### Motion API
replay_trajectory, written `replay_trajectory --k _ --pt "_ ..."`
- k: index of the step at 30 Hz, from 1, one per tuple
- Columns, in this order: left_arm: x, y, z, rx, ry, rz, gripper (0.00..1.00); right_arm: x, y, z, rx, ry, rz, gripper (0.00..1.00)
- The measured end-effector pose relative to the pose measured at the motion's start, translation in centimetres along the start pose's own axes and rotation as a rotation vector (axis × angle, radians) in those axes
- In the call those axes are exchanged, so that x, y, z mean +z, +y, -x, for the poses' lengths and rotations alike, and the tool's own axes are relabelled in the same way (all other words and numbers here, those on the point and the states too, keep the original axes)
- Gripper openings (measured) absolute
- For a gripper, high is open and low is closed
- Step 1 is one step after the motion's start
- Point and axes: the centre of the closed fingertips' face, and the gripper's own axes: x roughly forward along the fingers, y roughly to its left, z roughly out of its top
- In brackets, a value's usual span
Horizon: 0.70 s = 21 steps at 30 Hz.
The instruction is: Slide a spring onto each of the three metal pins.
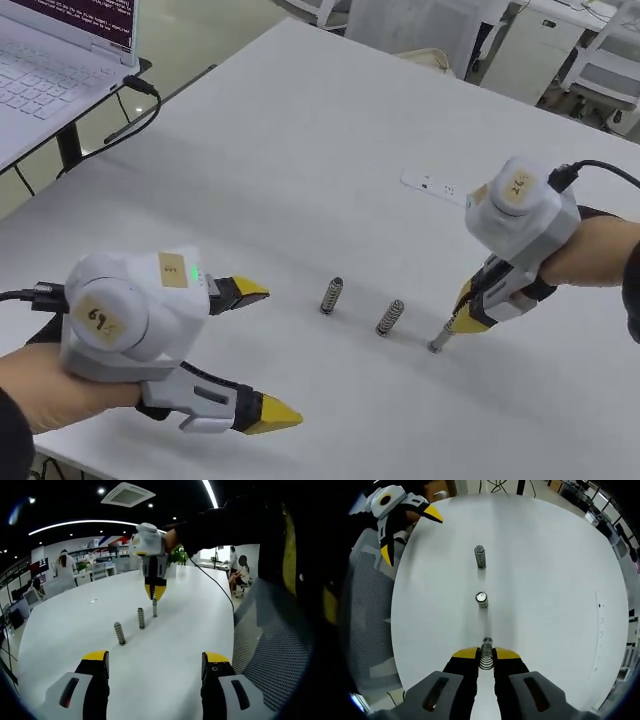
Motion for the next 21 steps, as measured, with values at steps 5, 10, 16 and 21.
replay_trajectory --k 5,10,16,21 --pt "0.0 0.0 0.0 0.001 0.001 0.000 0.72 -0.2 0.2 -0.9 0.001 0.008 -0.001 0.08" --pt "-0.1 0.0 0.0 0.000 0.004 0.001 0.71 -0.3 0.2 -1.9 -0.004 0.009 -0.001 0.08" --pt "0.0 0.1 0.1 0.002 0.004 0.002 0.71 -0.5 0.0 -2.7 -0.012 0.014 0.005 0.09" --pt "0.0 0.1 0.2 0.002 0.004 0.001 0.70 -0.6 0.0 -3.1 -0.014 0.019 0.006 0.09"
